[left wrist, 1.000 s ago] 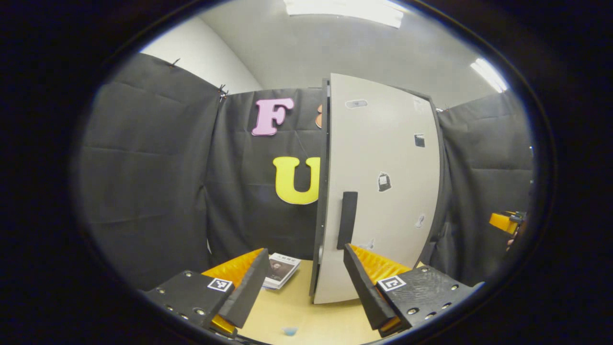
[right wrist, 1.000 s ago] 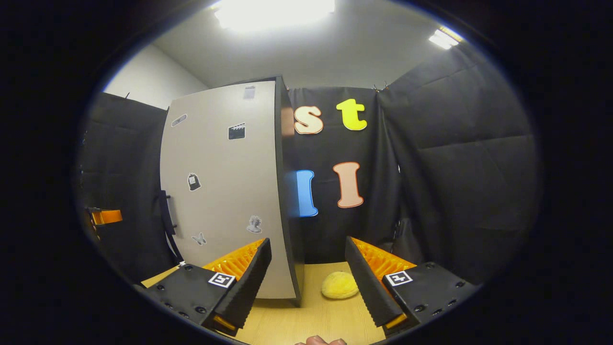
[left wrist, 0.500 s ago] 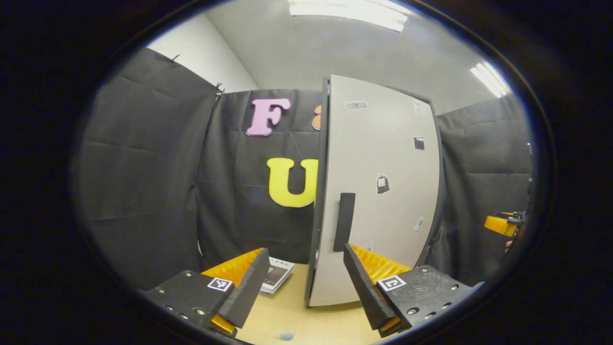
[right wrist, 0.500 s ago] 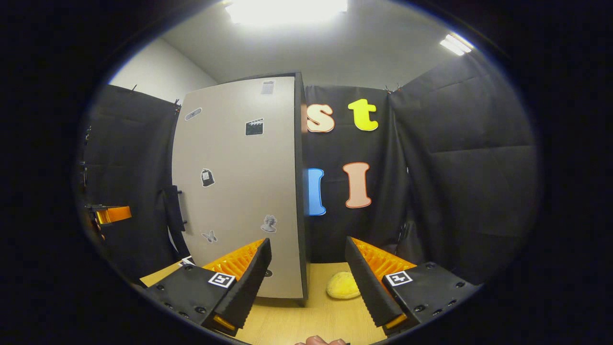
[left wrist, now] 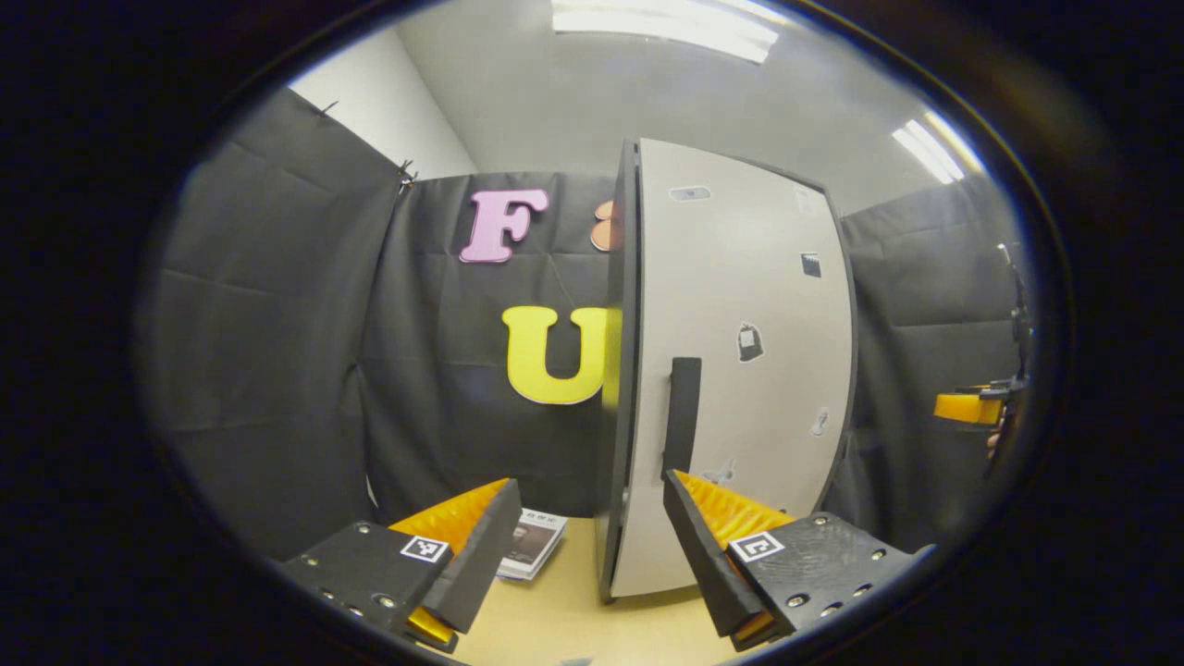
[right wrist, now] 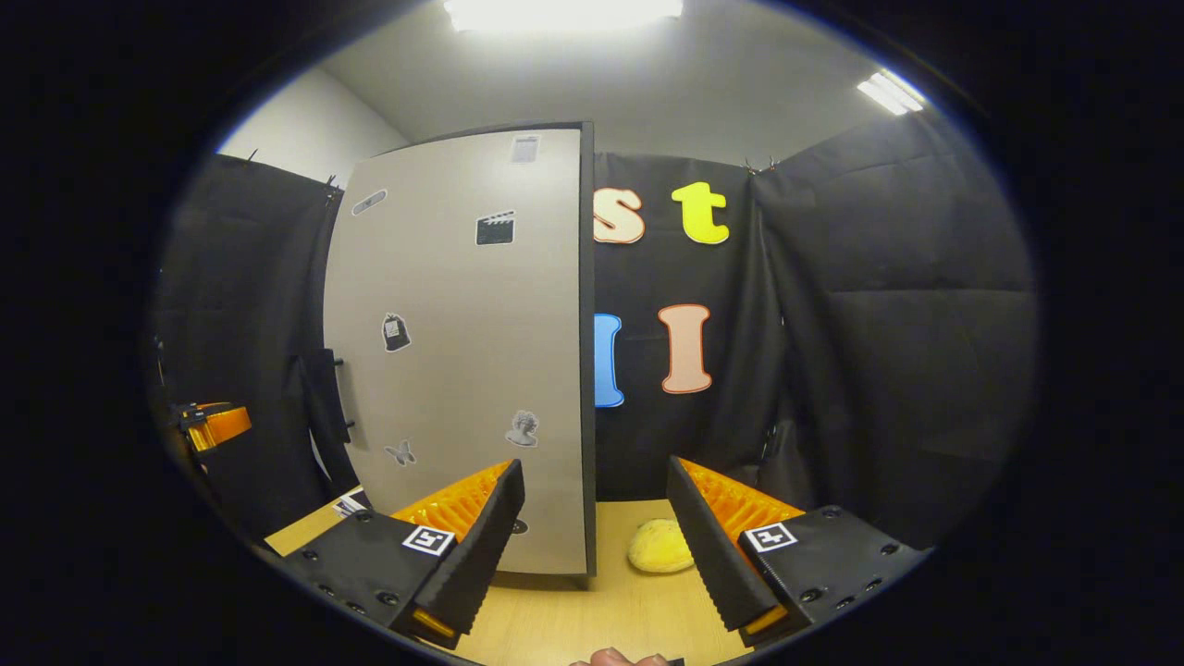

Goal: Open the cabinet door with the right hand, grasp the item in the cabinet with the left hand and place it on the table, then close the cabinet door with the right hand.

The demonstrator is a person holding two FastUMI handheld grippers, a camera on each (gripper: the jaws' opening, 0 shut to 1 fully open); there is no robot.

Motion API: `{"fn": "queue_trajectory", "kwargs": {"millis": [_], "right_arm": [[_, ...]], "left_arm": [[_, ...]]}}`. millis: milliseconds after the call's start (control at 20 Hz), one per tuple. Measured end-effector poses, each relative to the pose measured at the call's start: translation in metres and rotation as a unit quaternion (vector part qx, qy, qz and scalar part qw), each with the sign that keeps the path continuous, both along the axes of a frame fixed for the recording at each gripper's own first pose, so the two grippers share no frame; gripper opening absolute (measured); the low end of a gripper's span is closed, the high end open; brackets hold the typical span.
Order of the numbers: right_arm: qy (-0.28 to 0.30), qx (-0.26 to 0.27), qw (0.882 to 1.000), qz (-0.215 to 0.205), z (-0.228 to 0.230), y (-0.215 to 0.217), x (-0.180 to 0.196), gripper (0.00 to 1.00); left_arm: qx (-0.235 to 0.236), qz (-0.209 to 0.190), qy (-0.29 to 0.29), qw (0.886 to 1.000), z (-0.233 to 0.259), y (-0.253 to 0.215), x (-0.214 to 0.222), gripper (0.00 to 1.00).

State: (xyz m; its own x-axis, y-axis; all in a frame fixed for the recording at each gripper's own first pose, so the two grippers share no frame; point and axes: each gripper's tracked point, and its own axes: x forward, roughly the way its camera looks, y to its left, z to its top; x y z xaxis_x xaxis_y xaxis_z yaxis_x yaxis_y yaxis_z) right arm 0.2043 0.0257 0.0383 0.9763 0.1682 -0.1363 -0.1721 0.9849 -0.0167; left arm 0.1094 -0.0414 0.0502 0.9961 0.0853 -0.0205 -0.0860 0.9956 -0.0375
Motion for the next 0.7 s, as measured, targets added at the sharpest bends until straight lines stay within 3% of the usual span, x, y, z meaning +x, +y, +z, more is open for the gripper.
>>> {"fn": "queue_trajectory", "kwargs": {"millis": [150,200,400,450,700], "right_arm": [[0.004,-0.012,1.0,-0.007,-0.003,0.007,0.0,0.92],[0.008,-0.012,1.0,-0.007,-0.005,0.01,0.0,0.98],[0.02,-0.006,1.0,-0.017,-0.013,0.02,-0.004,0.93],[0.023,-0.005,0.999,-0.023,-0.015,0.02,-0.004,0.98],[0.049,-0.004,0.998,-0.046,-0.027,0.018,-0.006,0.98]], "left_arm": [[-0.012,-0.025,-0.002,1.0,-0.007,-0.006,0.017,0.92],[-0.01,-0.033,-0.002,0.999,-0.01,-0.009,0.023,0.92],[0.025,-0.071,-0.003,0.997,-0.018,-0.02,0.04,0.92],[0.022,-0.083,-0.005,0.996,-0.02,-0.027,0.043,0.92],[-0.026,-0.148,-0.016,0.988,-0.029,-0.063,0.064,0.92]]}}
